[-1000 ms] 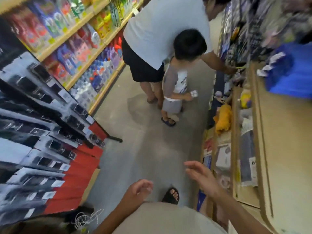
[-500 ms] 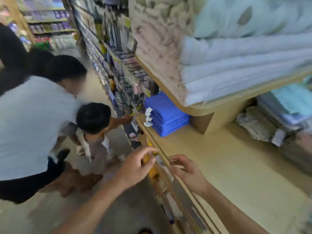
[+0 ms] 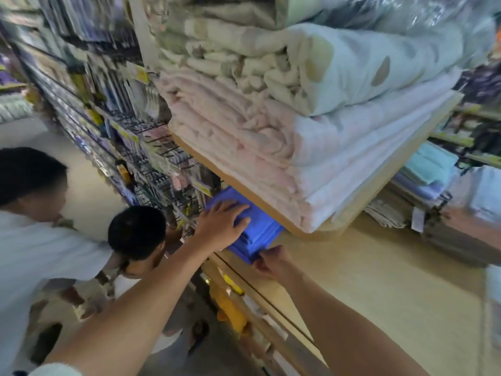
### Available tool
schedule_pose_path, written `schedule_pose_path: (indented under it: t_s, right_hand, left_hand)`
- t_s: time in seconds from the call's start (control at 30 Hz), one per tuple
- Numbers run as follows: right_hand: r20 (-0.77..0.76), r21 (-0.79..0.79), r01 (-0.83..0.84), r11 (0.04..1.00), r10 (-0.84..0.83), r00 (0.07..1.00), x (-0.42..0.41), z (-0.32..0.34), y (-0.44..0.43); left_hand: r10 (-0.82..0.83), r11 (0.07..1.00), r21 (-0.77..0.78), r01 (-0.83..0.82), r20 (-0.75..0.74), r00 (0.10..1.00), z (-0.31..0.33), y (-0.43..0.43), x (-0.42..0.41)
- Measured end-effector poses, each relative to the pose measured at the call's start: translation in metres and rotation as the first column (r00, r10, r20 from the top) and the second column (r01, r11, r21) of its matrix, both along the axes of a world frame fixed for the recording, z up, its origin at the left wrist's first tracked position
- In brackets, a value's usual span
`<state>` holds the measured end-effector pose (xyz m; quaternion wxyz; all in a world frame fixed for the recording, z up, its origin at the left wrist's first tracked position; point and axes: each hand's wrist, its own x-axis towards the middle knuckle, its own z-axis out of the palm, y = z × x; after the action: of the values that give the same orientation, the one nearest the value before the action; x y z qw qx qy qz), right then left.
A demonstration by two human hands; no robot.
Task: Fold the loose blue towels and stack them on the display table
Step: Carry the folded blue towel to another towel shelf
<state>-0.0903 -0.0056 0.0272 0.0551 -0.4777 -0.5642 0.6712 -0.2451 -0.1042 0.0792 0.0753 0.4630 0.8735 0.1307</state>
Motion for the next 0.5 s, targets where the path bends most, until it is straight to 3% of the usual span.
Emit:
schedule_pose_path:
  t_s: [0.17, 0.37, 0.5]
  right_hand:
    - [0.063, -0.044, 0.077, 0.996, -0.074, 0.995, -0.004, -0.006, 0.009]
    - [0.144, 0.067, 0.024, 0.997, -0.033, 0.989, 0.043, -0.006, 0.032]
    - [0.201, 0.141, -0.063, 0.988, 0.034, 0.979, 0.116, -0.006, 0.049]
  left_hand:
    - [-0.032, 0.999, -0.013, 0.031, -0.085, 0.996, 0.002, -0.004, 0.000]
    - [-0.133, 0.989, -0.082, 0.122, -0.144, 0.981, 0.021, -0.003, 0.034]
    - [-0.231, 0.972, 0.020, 0.234, -0.102, 0.968, 0.025, 0.005, 0.085]
